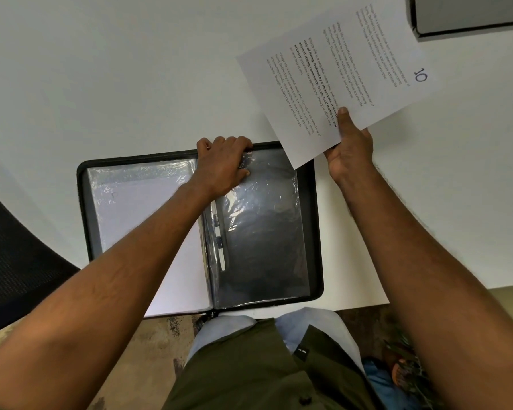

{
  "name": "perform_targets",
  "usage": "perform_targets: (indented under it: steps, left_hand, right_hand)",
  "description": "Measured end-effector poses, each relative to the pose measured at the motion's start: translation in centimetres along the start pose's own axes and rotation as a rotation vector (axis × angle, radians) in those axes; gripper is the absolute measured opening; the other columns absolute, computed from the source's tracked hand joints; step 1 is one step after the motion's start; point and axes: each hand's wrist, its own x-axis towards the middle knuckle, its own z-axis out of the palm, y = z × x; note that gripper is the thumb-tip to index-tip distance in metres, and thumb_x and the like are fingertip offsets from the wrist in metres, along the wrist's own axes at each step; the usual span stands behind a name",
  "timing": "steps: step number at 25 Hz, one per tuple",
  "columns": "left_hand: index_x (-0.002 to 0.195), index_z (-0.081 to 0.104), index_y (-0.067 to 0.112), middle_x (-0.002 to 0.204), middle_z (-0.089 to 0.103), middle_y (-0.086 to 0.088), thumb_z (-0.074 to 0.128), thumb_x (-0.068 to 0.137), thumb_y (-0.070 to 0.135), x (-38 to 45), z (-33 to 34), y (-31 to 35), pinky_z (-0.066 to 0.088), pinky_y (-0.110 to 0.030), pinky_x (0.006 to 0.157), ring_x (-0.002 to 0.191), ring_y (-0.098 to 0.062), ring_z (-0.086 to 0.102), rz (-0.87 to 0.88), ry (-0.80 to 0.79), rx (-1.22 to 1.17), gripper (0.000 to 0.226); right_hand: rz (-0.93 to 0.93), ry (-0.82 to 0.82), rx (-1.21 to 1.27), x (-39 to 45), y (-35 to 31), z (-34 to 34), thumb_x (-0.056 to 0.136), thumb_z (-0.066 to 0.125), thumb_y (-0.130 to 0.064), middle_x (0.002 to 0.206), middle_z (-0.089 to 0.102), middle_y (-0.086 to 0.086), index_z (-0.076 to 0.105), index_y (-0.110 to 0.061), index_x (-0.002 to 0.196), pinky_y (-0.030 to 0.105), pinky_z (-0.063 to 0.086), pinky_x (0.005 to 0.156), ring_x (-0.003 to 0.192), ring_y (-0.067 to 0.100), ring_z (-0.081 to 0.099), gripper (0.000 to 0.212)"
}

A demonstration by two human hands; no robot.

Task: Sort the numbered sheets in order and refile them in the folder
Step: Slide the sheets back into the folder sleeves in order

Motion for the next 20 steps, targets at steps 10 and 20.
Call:
perform_targets:
  steps: [10, 20]
  left_hand:
    - [0.094, 0.058, 0.027, 0.088, 0.065, 0.011, 0.054, 0.1, 0.021, -1.4, 0.9, -0.1, 0.022, -0.032, 0.09, 0.087, -0.016, 0.058, 0.005, 0.152, -0.114, 0.009]
    - [0.089, 0.052, 0.03, 0.083, 0.064, 0.012, 0.049, 0.103, 0.019, -2.3, 1.2, 0.2, 0.02, -0.032, 0.089, 0.08, -0.012, 0.057, -0.024, 0.206, -0.115, 0.018]
  right_hand:
    - [0.015, -0.073, -0.026, 0.6, -0.2, 2.8, 0.094, 0.073, -0.011, 0.117, 0.072, 0.012, 0.062, -0.008, 0.13, 0.043, 0.063, 0.077, 0.103, 0.026, 0.07, 0.037]
    - [-0.038, -0.165, -0.172, 0.9, 1.1, 5.9, 0.095, 0.072, -0.008, 0.107, 0.074, 0.005, 0.064, -0.015, 0.117, 0.038, 0.063, 0.075, 0.095, 0.02, 0.074, 0.024]
